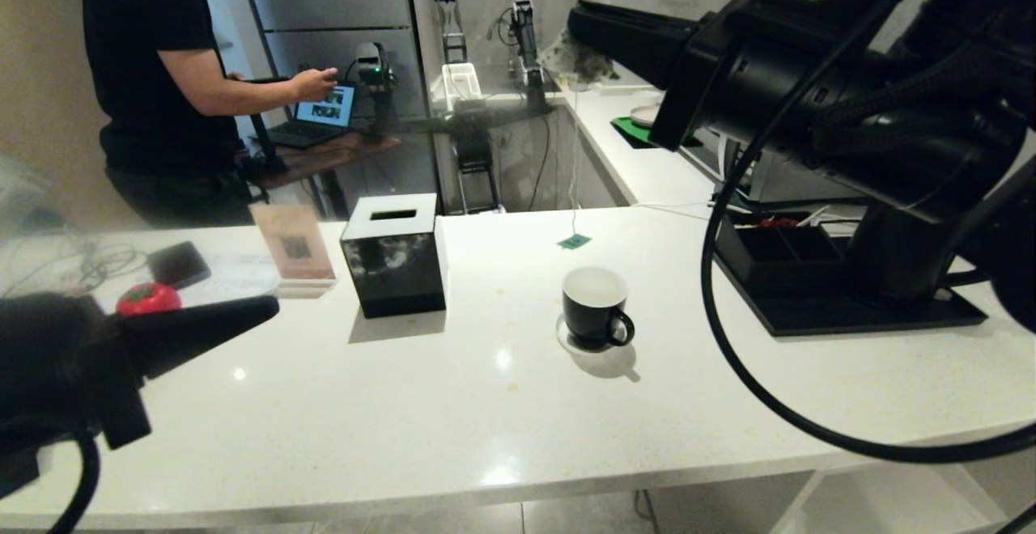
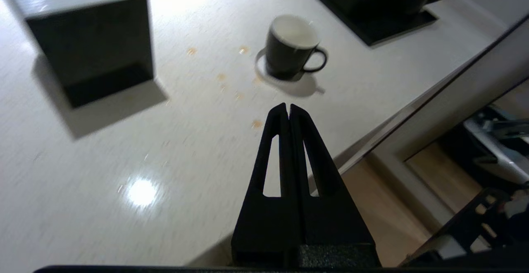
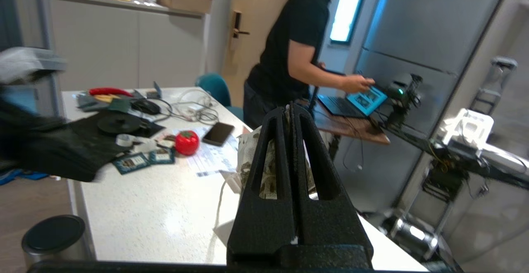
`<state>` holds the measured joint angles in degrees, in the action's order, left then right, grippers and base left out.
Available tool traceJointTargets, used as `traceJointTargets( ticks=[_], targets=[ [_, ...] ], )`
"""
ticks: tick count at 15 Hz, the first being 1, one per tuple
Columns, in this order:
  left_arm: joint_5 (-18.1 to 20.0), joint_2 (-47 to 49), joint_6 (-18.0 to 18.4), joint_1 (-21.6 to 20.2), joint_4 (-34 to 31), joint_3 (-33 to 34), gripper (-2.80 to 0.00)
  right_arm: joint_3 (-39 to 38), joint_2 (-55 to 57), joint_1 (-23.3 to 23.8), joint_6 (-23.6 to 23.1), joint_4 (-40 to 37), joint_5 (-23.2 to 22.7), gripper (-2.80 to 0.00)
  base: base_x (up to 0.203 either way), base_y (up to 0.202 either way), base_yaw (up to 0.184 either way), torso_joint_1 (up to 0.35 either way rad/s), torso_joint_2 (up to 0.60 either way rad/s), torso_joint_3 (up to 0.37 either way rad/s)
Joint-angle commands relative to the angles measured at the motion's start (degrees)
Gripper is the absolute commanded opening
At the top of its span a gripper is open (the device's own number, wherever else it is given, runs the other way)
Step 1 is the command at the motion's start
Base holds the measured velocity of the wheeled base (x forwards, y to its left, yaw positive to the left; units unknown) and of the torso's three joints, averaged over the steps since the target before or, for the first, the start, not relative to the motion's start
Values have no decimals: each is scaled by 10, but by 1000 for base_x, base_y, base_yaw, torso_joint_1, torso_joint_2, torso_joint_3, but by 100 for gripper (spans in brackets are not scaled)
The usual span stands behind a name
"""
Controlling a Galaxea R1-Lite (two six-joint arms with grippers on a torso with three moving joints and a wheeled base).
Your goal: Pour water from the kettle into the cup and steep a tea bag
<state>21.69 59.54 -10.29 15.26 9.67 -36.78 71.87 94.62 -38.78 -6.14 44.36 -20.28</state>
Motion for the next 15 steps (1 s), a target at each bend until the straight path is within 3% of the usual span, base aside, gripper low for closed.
traceJointTargets(
  ticks=[1,6,13,14,15],
  targets=[
    [1,72,-11,28,63,-8,-280,7,-1,-5,0,2,-3,-280,0,0,0,0,0,0],
    [-1,178,-42,123,269,-9,-280,11,-2,-43,27,2,-11,-280,0,0,0,0,0,0],
    [-4,215,-36,193,314,-6,-280,7,-6,-71,28,3,-10,-280,0,0,0,0,0,0],
    [-4,216,-36,193,319,-4,-196,5,-8,-71,28,2,-10,-280,0,0,0,0,0,0],
    [-4,217,-36,193,322,-3,0,2,-8,-71,28,3,-10,-280,0,0,0,0,0,0]
  ],
)
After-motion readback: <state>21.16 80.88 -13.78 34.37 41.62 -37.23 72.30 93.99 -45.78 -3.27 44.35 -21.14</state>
